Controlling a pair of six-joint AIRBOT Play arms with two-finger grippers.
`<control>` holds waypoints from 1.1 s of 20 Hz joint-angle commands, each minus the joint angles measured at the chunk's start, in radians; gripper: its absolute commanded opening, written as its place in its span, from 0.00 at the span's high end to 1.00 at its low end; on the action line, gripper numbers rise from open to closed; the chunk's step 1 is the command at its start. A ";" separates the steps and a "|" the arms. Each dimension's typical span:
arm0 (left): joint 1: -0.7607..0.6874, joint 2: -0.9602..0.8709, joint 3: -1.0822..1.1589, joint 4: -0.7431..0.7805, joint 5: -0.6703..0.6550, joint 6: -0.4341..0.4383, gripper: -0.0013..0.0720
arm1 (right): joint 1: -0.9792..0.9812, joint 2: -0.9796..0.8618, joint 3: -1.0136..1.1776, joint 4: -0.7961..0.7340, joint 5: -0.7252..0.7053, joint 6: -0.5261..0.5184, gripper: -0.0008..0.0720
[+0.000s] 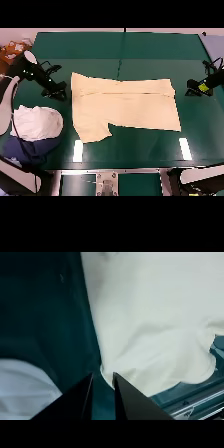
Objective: Fold the shirts.
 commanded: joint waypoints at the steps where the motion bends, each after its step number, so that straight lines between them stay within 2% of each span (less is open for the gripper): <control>1: 0.010 0.171 -0.181 0.033 -0.003 -0.020 0.73 | -0.029 0.192 -0.220 -0.031 0.001 0.037 0.97; 2: 0.010 0.257 -0.296 0.034 0.050 -0.020 0.73 | -0.050 0.267 -0.317 -0.031 -0.016 0.059 0.97; 3: 0.010 0.339 -0.414 0.034 0.100 -0.024 0.69 | -0.074 0.344 -0.417 -0.031 -0.045 0.089 0.97; 4: 0.010 0.428 -0.546 0.021 0.159 -0.037 0.36 | -0.095 0.415 -0.508 -0.030 -0.080 0.124 0.97; 5: 0.010 0.503 -0.663 -0.009 0.220 -0.039 0.22 | -0.109 0.480 -0.592 -0.026 -0.113 0.154 0.97; 6: 0.010 0.571 -0.776 -0.054 0.285 -0.034 0.22 | -0.116 0.538 -0.671 -0.013 -0.134 0.171 0.96; 7: 0.009 0.618 -0.865 -0.095 0.336 -0.031 0.22 | -0.116 0.579 -0.739 0.001 -0.143 0.190 0.79; 8: 0.009 0.653 -0.945 -0.140 0.384 -0.025 0.22 | -0.115 0.602 -0.790 0.024 -0.147 0.204 0.58; 9: 0.009 0.666 -1.004 -0.180 0.424 -0.008 0.22 | -0.114 0.608 -0.834 0.057 -0.156 0.208 0.48; 11: 0.001 0.660 -1.093 -0.274 0.503 0.039 0.22 | -0.114 0.608 -0.909 0.153 -0.207 0.208 0.48; 13: -0.085 0.660 -1.147 -0.331 0.626 0.051 0.22 | -0.111 0.608 -0.969 0.224 -0.276 0.208 0.46; 15: -0.186 0.660 -1.158 -0.342 0.753 0.028 0.22 | -0.108 0.608 -1.015 0.265 -0.326 0.240 0.40; 19: -0.226 0.660 -1.158 -0.343 0.915 -0.009 0.23 | -0.107 0.608 -1.054 0.281 -0.386 0.269 0.40; 21: -0.226 0.660 -1.158 -0.362 0.986 -0.010 0.25 | -0.107 0.608 -1.054 0.312 -0.405 0.279 0.40; 22: -0.226 0.660 -1.158 -0.375 1.005 -0.009 0.33 | -0.107 0.608 -1.054 0.333 -0.429 0.279 0.40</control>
